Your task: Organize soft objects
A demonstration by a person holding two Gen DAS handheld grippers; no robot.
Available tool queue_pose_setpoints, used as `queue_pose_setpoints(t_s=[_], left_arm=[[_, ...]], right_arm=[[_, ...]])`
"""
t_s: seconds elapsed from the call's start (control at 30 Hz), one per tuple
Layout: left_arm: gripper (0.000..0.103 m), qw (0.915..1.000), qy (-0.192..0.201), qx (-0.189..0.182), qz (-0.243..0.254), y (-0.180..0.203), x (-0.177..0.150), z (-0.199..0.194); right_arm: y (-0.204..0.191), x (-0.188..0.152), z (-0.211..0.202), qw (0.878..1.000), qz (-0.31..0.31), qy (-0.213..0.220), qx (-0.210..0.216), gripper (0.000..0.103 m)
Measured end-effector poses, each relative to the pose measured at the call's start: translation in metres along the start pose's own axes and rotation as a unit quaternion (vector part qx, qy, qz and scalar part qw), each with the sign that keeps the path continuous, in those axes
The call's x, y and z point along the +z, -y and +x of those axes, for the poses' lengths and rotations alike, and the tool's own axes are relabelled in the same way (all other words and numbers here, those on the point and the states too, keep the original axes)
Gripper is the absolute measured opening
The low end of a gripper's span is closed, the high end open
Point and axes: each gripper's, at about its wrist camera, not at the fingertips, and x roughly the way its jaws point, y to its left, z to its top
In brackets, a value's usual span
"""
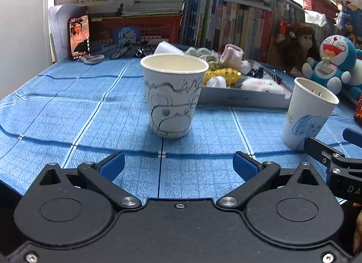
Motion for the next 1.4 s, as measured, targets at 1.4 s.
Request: queue_pose_setpoints(t_s=[1.4], left_arm=[[0.103, 0.9994, -0.019, 0.022, 0.018, 0.0, -0.007, 0.019]], right_arm=[[-0.008, -0.017, 0.025, 0.997, 0.007, -0.081, -0.007, 0.103]])
